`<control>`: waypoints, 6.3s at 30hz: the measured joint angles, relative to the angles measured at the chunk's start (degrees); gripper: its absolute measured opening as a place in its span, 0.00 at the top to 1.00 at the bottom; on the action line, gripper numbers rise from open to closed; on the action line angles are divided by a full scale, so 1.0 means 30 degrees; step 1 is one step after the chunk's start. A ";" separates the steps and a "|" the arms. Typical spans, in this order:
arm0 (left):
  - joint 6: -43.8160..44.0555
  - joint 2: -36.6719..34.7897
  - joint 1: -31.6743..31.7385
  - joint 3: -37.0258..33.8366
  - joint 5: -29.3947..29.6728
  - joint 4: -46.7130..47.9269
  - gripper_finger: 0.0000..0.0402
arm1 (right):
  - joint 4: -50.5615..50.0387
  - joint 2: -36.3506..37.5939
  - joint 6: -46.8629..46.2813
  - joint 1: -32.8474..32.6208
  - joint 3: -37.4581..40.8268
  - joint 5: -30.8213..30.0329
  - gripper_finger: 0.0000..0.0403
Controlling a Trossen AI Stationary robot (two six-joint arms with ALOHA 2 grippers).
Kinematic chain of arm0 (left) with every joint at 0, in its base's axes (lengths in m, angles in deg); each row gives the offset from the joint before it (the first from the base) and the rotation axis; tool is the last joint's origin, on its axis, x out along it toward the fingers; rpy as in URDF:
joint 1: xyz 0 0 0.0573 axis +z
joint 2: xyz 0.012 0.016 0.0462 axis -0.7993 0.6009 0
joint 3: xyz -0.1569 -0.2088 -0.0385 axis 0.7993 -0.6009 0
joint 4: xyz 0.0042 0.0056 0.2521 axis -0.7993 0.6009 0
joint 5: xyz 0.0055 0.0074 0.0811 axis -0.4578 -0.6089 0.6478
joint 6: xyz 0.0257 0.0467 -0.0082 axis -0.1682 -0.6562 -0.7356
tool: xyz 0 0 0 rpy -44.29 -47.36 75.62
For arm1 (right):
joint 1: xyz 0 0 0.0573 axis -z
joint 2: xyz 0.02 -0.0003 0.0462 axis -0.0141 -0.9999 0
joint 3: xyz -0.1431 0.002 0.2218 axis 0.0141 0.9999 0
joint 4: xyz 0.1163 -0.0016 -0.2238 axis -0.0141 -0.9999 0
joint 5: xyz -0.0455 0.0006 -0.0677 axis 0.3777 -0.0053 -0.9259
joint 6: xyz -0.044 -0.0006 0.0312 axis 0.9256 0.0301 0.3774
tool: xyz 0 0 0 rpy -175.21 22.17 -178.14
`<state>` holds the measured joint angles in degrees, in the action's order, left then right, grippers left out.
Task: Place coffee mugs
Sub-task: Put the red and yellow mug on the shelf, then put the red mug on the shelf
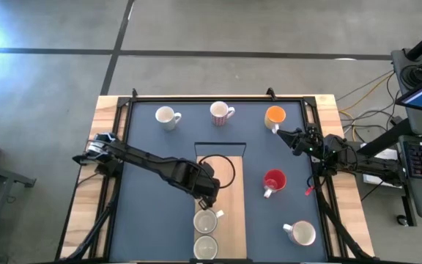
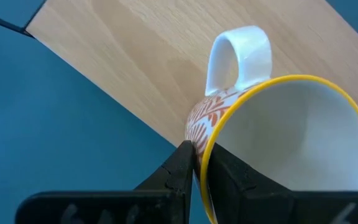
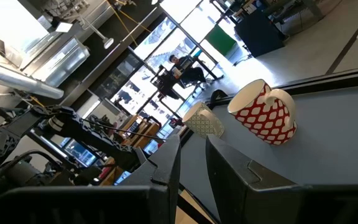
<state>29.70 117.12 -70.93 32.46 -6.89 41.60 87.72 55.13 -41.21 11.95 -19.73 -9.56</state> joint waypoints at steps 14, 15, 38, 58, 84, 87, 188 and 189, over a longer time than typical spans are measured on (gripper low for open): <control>0.0683 -0.0007 0.0007 0.0000 0.0441 -0.0061 0.88 | 0.0002 0.0000 0.0000 0.0000 0.0004 -0.0002 0.84; 0.0683 -0.0007 0.0006 0.0000 0.0441 -0.0058 0.87 | 0.0000 0.0000 0.0000 0.0000 0.0002 0.0000 0.84; -0.2270 -0.3323 0.0007 0.0000 0.3620 0.2552 0.84 | -0.0005 -0.0007 0.0000 0.0000 -0.0001 -0.0005 0.84; 0.1346 -1.1697 0.0022 -0.8062 0.7239 0.1045 0.84 | 0.0000 -0.0007 0.0000 0.0000 -0.0001 -0.0001 0.84; -0.8691 -2.0530 0.0109 -2.1089 0.7077 -2.0111 0.87 | 0.0034 -0.0140 0.8261 0.0011 -0.0001 -0.4022 0.84; -1.0579 -2.0658 0.0109 -2.1440 0.6265 -2.1569 0.87 | 0.0545 -0.0131 0.6616 0.0007 -0.0001 -0.4016 0.84; -0.4548 -2.1864 0.0087 -1.9970 0.4507 -1.3930 0.87 | -2.2329 -2.2001 -0.2482 -0.6054 -1.6700 0.5006 0.84; -0.4548 -2.1864 0.0088 -1.9970 0.4514 -1.3930 0.87 | -2.2314 -2.2170 -0.2148 -0.6054 -1.6700 0.5033 0.84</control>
<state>16.06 51.53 -70.67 -27.45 6.65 -0.19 20.78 -11.38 -47.65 -6.22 -69.83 5.54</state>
